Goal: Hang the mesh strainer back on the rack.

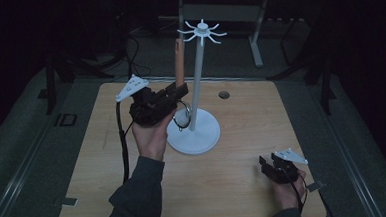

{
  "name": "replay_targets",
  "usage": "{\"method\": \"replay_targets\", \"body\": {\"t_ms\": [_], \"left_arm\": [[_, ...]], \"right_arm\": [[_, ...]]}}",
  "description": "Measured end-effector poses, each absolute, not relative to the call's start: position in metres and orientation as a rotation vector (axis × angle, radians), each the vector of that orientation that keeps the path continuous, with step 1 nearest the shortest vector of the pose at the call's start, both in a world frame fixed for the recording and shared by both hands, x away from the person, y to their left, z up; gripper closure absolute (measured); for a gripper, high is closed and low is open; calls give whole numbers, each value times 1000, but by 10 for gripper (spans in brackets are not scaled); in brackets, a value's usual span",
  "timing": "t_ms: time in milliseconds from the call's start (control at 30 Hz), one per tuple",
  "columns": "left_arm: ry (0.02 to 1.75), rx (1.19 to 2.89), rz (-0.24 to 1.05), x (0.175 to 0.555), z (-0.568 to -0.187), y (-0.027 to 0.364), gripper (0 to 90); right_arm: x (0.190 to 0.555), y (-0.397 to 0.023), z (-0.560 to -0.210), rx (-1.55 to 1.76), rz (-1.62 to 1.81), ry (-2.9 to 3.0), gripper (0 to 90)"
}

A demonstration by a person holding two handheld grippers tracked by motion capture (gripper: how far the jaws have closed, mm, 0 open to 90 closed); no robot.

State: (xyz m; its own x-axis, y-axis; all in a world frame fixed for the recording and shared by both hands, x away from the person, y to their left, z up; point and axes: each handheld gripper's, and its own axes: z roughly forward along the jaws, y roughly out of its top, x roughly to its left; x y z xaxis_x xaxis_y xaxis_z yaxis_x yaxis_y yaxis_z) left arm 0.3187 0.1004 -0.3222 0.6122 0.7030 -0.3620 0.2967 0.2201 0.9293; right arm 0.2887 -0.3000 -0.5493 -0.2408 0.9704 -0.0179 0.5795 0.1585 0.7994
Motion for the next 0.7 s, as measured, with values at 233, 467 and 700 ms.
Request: {"method": "replay_targets", "body": {"t_ms": [233, 467, 700], "left_arm": [[935, 1377, 337, 325, -318, 97, 691], [962, 1384, 333, 331, -319, 95, 691], [961, 1398, 341, 336, -316, 91, 691]], "right_arm": [[289, -299, -550, 1469, 926, 1897, 490], [289, -300, -550, 1470, 932, 1893, 490], [289, -301, -549, 1470, 930, 1892, 490]]}}
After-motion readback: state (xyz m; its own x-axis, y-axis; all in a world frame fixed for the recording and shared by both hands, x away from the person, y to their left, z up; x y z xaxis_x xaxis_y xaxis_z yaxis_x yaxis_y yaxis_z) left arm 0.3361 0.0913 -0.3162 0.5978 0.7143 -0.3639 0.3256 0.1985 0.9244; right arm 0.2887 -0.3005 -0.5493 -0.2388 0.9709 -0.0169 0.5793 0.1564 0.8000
